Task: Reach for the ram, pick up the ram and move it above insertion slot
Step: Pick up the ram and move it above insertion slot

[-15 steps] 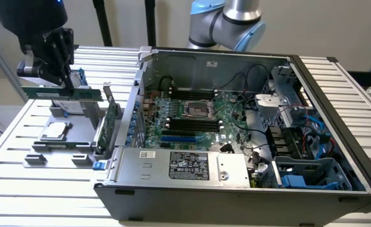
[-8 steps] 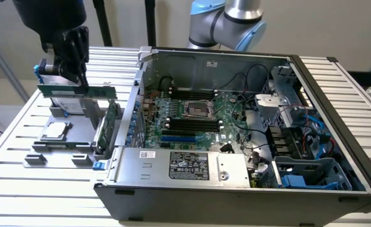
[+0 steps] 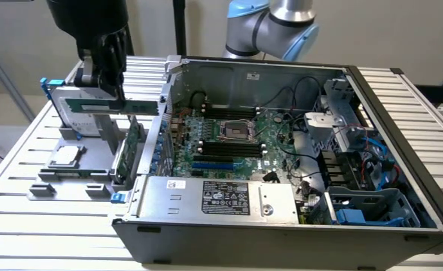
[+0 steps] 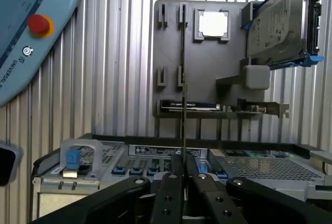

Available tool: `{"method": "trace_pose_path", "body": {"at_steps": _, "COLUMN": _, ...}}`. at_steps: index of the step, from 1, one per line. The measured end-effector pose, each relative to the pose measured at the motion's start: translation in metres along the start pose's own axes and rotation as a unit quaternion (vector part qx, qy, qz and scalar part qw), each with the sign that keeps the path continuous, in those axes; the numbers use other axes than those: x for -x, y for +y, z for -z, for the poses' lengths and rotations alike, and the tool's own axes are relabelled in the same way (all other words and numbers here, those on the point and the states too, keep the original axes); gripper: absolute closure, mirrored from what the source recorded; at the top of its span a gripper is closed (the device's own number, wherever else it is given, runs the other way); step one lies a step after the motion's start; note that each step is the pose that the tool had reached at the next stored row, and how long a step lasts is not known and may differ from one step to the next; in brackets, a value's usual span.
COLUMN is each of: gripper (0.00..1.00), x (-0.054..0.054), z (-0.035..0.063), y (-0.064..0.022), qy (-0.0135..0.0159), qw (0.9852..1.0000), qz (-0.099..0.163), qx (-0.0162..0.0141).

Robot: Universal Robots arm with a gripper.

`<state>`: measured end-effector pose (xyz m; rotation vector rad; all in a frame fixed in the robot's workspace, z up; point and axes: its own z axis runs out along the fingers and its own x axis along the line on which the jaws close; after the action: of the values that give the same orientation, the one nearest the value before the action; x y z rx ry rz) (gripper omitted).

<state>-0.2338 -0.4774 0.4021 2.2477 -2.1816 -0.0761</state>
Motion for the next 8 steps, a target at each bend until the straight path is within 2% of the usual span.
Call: {"method": "trace_pose_path", "body": {"at_steps": 8, "gripper": 0.87, "x": 0.001, "z": 0.0022, "y": -0.0297, "qy": -0.0079, "qw": 1.0000, "qz": 0.000, "qx": -0.0002}}
